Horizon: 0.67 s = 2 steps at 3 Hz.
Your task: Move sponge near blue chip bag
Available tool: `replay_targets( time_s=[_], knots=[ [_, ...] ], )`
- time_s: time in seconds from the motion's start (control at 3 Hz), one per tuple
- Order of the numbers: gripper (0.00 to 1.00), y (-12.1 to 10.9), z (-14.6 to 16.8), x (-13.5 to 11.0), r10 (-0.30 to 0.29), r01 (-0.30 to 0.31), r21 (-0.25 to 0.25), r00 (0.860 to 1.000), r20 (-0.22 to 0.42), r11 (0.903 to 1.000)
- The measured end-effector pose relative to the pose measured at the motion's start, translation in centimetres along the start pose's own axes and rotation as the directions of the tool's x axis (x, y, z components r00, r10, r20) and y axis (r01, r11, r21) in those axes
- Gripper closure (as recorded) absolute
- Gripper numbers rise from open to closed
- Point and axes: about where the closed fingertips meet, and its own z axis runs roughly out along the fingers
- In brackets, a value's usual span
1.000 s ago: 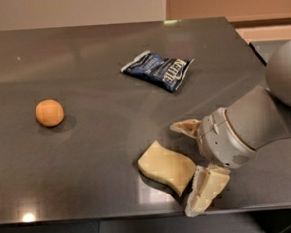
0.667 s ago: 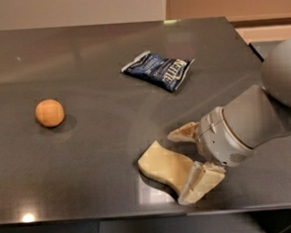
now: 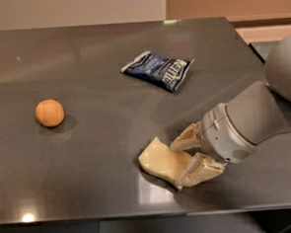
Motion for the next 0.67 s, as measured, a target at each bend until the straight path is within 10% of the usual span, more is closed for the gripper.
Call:
replay_targets(
  time_s=[0.67],
  knots=[
    [1.0,-1.9,-3.6,-2.6,-0.027,0.025,0.052,0.999,0.035,0.9983]
  ],
)
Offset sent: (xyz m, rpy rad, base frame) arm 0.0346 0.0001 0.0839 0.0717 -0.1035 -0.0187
